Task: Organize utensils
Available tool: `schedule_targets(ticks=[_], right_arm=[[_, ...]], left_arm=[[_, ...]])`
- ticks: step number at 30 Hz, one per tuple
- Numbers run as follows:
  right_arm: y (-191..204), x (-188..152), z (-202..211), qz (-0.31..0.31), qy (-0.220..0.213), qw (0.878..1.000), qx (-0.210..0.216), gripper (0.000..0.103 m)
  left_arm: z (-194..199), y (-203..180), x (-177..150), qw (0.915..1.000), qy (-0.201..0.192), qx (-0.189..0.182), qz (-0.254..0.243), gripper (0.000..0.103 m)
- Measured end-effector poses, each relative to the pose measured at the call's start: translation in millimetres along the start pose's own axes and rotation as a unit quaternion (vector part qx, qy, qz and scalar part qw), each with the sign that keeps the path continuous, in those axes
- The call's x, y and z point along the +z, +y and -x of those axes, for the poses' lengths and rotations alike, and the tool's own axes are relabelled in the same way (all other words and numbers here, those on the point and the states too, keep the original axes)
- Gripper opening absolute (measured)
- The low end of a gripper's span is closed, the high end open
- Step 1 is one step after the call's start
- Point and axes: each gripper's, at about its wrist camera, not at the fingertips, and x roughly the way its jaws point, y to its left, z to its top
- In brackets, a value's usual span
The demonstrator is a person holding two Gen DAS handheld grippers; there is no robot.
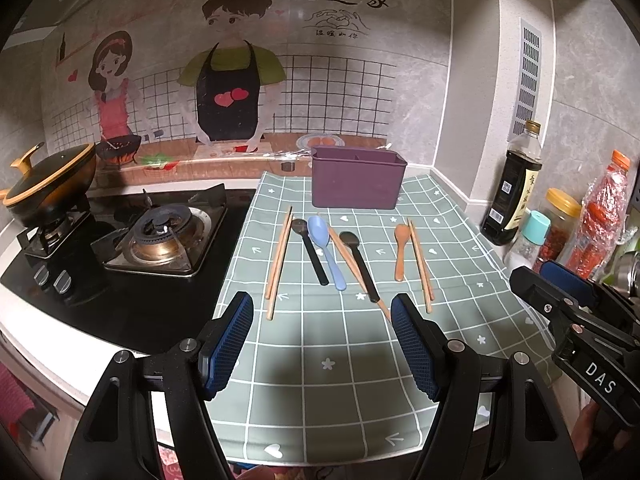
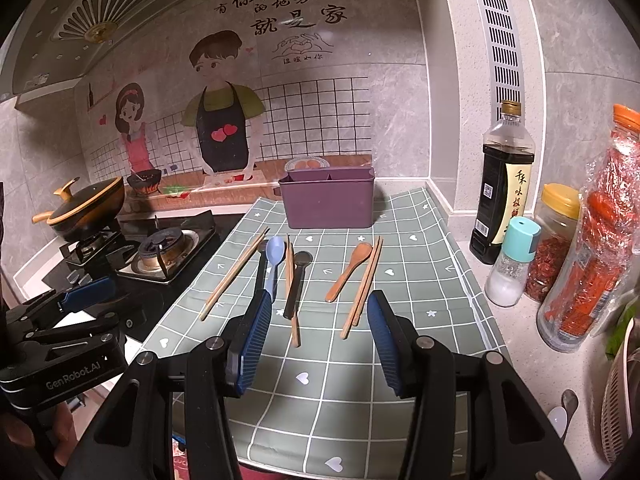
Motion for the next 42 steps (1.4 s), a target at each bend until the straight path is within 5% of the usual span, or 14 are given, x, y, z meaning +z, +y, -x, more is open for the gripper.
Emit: schedule_targets(ticks=[7,10,21,25,31,35,42], right_arm=[[-5,3,-1,0.004,-0.001,1.000,-0.009,0.048],[-12,7,-6,0.006,0.002,1.000,-0.012,0.048],[-29,20,-65,0.028,0.042,0.998,-0.049,0.048],[-31,29,-85,0.021,0.042,0.996,-0.073,0.048],[-48,29,-112,-0.040,0.064,0.996,-0.050,0.047],[-50,26,-121,-0.049,0.079,0.992,-0.081,0.047],[-42,22,-146,-0.043,0.122,0.988,-0.082,0.036]], left_arm=[[-8,2,2,1.0000,0.000,0.004,-0.004,0.072],[-18,12,7,0.9997,0.012,-0.022,0.003,0.072],[-74,47,23,0.9988,0.044,-0.015,0.016,0.070],[-92,61,32,0.9986,0.044,-0.022,0.020,0.063],[-127,86,45,0.9958,0.064,-0.062,0.022,0.051],[-147,90,49,0.9929,0.075,-0.091,0.016,0.049],[-175,81,48,0.9890,0.096,-0.109,0.029,0.043]])
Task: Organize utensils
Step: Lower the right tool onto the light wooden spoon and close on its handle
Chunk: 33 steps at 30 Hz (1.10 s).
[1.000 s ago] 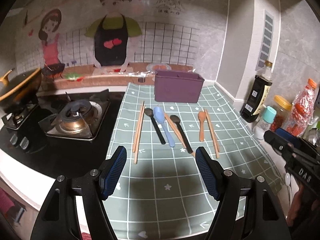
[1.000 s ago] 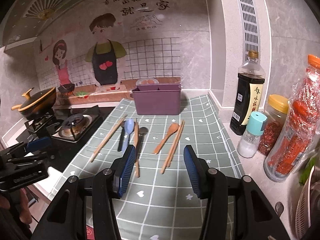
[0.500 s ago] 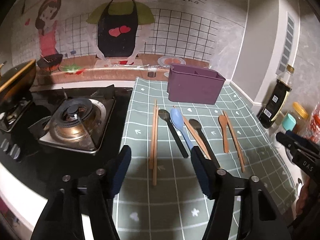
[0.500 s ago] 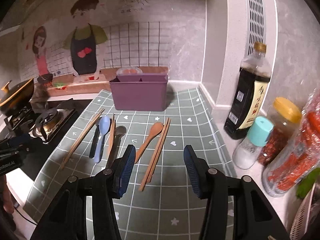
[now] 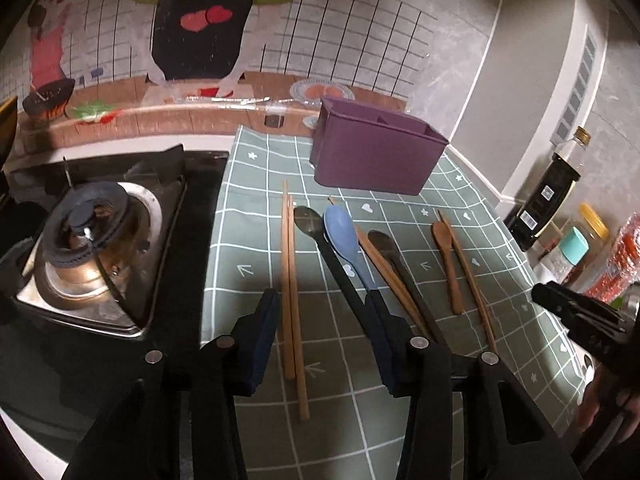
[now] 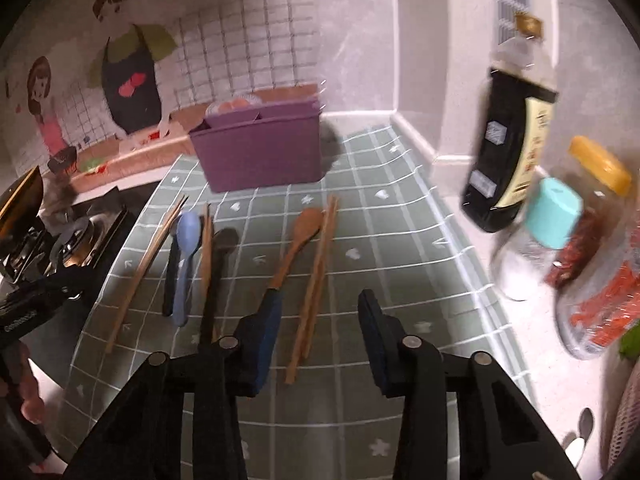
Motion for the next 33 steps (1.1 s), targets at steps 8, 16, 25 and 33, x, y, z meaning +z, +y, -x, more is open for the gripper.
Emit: schedule_targets(ticks=[8,16,25,33], right_arm=[[23,5,-59,0.006,0.049,0.998,0.046,0.020],[24,11,-91,0.012,0.078,0.994,0.080,0.020],[29,7,-90,0.013,0.082,0.991,0.101,0.020],[20,30,-112,-0.024,0.096,0.990,0.099,0.020]], left_arm=[[-8,-19,-8,0.9990,0.002,0.039,0.019,0.042],[-5,-38,-23,0.9959,0.003,0.078,0.045,0.042],[0,-38,-31,0.9961,0.012,0.077,0.042,0.042],[8,-22,-17,0.9980,0.007,0.053,0.033,0.042]])
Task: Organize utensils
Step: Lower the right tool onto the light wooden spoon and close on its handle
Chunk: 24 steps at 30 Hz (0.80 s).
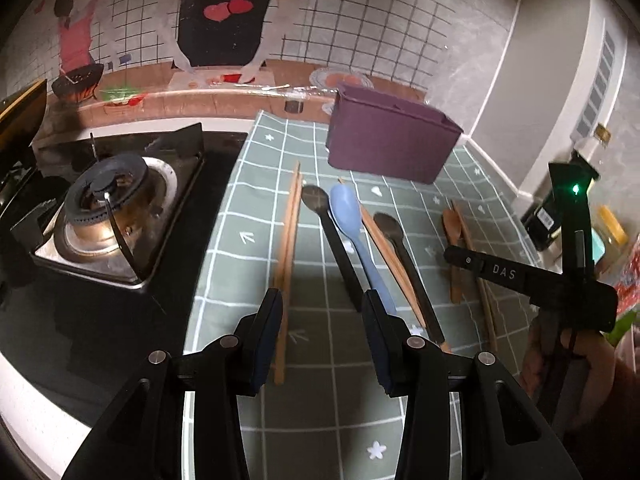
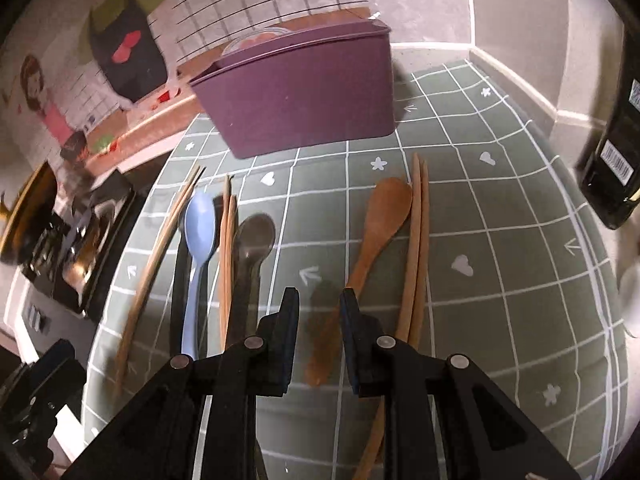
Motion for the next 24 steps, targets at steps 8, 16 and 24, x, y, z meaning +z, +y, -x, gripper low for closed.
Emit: schedule_targets(ticks=[8,16,24], right_arm=[[-9,16,-16,-0.016,0.010,1.000,-0.014,0.021],[-1,16,-20,0.001,0.027,0.999,-0.019,0.021],[-2,2,-13,-0.013,0.020,0.999,-0.024,0.021]], left_arm=[[-10,9,12,0.9999,0.004,-0.014,0.001,0.042],[-19,15,13,0.9997,0.011,-0.015,0.017,0.042],[-26,-7,9,0.9996,0.018,-0.023,0.006,0.042]])
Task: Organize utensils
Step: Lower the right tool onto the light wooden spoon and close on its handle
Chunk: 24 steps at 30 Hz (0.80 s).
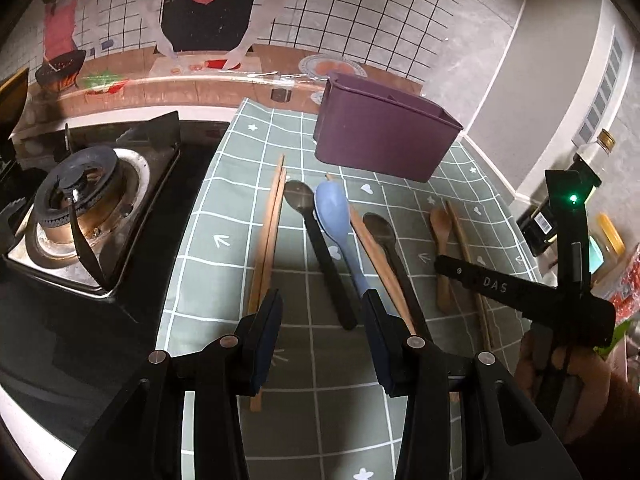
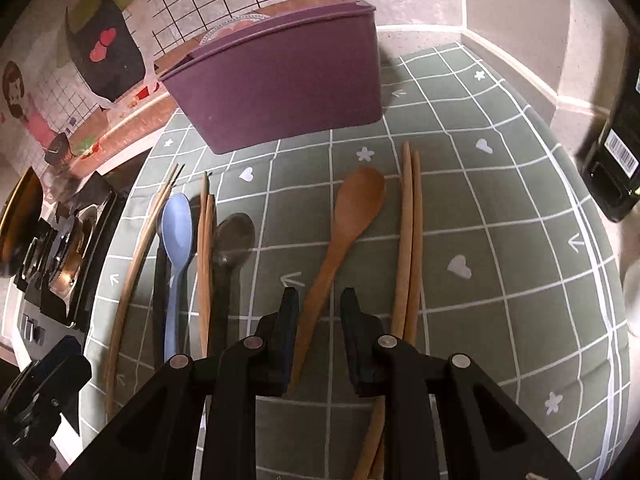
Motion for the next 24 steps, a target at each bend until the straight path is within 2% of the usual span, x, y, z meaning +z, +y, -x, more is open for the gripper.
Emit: schedule_targets(ticks=[5,11,14,24], right_arm=[[12,-9,2,0.024,0.001,1.000,-0.007,0.021],[26,-13,0,0.085,-0.013,0.995,-0.042,0.018],[22,-11,3,0.097,-0.017,0.994,-0.041,0.010],[-2,-10,58,0.089,-0.057,0.994,0.000,0.009]], left_arm=[[2,-1,-4,1.0000,0.002,0.005,0.001,0.042],[4,-2,-7,0.9999,0.005,0.009,-0.001,0.042],[5,-5,-8,1.0000,0.004,0.006,-0.006,0.042],[-1,-40,-16,0.9984,0.020,-0.040,-0.035,0.042]])
